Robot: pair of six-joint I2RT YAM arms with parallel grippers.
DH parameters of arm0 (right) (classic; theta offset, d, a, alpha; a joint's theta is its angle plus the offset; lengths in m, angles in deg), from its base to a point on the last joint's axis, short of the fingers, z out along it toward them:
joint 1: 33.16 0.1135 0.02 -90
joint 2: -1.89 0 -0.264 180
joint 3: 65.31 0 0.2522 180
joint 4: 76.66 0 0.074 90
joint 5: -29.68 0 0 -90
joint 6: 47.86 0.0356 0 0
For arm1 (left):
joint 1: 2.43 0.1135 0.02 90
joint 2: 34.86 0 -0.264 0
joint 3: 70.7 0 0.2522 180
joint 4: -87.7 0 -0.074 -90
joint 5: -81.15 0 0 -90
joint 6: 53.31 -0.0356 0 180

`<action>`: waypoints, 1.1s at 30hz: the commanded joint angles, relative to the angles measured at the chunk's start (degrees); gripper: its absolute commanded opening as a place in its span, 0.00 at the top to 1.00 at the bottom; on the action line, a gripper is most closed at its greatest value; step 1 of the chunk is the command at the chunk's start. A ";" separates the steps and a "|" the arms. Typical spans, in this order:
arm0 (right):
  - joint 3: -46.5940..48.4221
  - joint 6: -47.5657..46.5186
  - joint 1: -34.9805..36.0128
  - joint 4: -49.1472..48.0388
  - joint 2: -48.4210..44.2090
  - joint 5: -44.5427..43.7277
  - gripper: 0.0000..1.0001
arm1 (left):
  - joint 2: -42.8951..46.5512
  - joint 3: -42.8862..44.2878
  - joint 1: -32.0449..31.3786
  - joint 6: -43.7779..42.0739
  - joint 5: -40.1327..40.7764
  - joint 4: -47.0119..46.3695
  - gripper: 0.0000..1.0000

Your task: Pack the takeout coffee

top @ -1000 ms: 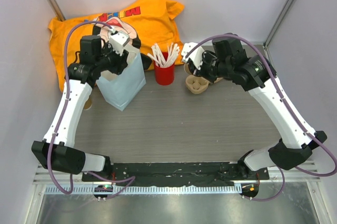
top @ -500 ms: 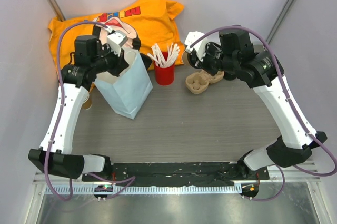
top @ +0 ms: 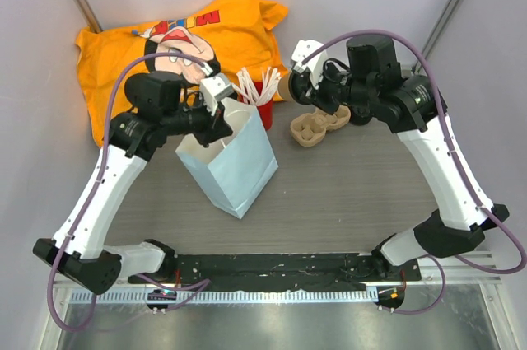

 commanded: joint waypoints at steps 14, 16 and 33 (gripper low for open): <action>3.84 6.45 -1.78 -5.40 -0.77 1.25 0.99 | 0.18 2.08 -7.08 0.00 -9.27 2.92 0.15; 4.46 8.20 -1.87 -5.49 -0.07 2.65 0.99 | 0.10 4.18 -7.08 -0.09 -8.57 3.09 0.05; 6.92 24.27 -1.78 -6.28 4.76 21.02 0.99 | 2.29 11.32 -1.56 -6.25 12.53 3.36 0.00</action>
